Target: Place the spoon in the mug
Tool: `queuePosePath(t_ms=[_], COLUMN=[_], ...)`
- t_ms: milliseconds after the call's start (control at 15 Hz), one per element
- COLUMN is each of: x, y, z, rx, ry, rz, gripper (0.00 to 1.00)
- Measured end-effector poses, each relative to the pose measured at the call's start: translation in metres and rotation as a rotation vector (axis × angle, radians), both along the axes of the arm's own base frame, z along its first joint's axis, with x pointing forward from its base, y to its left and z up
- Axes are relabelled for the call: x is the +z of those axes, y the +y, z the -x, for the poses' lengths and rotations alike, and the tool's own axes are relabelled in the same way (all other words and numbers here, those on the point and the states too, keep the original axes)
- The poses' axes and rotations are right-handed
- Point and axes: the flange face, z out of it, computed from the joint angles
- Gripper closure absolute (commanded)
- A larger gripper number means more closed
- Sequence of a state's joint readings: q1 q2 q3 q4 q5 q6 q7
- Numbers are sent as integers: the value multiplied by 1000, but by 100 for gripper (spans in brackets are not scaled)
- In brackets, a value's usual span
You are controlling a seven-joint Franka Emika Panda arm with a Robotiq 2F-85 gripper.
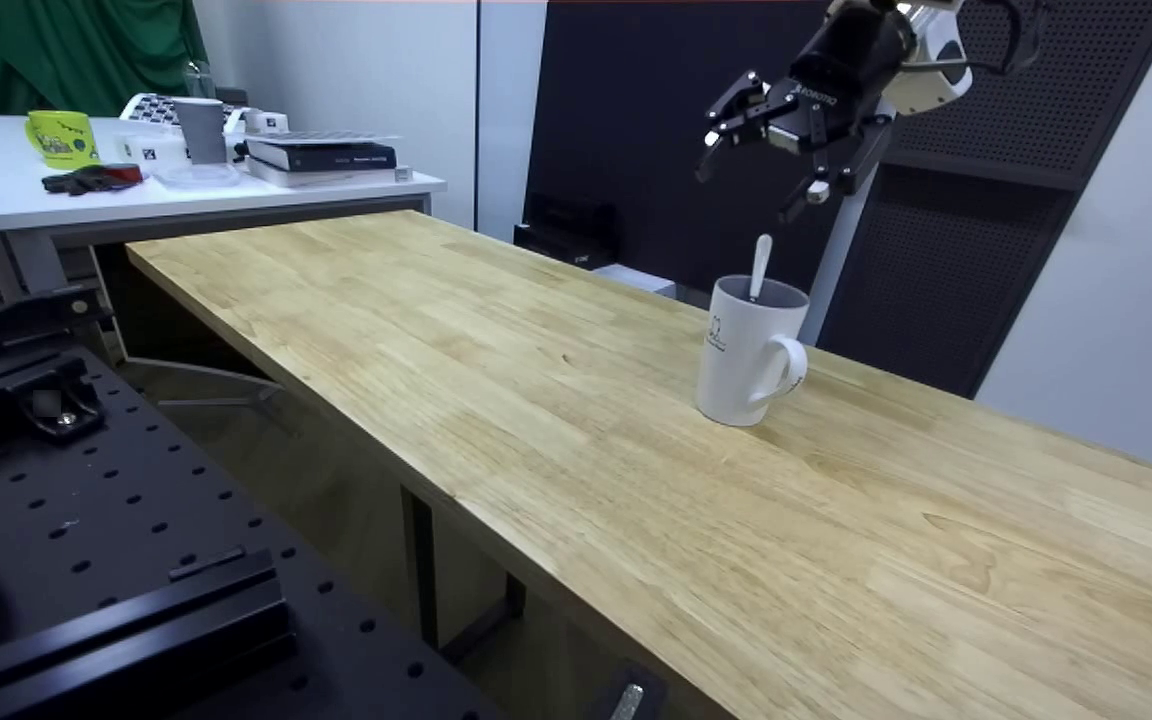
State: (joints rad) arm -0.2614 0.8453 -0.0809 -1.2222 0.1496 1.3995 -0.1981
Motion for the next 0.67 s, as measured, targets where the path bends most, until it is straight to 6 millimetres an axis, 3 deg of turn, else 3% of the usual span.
queuePosePath(t_ms=[333, 667], x=[67, 93], y=[52, 107], z=[-31, -37], rx=[150, 246], ry=[-241, -493], rz=[128, 213], gripper=[0, 0])
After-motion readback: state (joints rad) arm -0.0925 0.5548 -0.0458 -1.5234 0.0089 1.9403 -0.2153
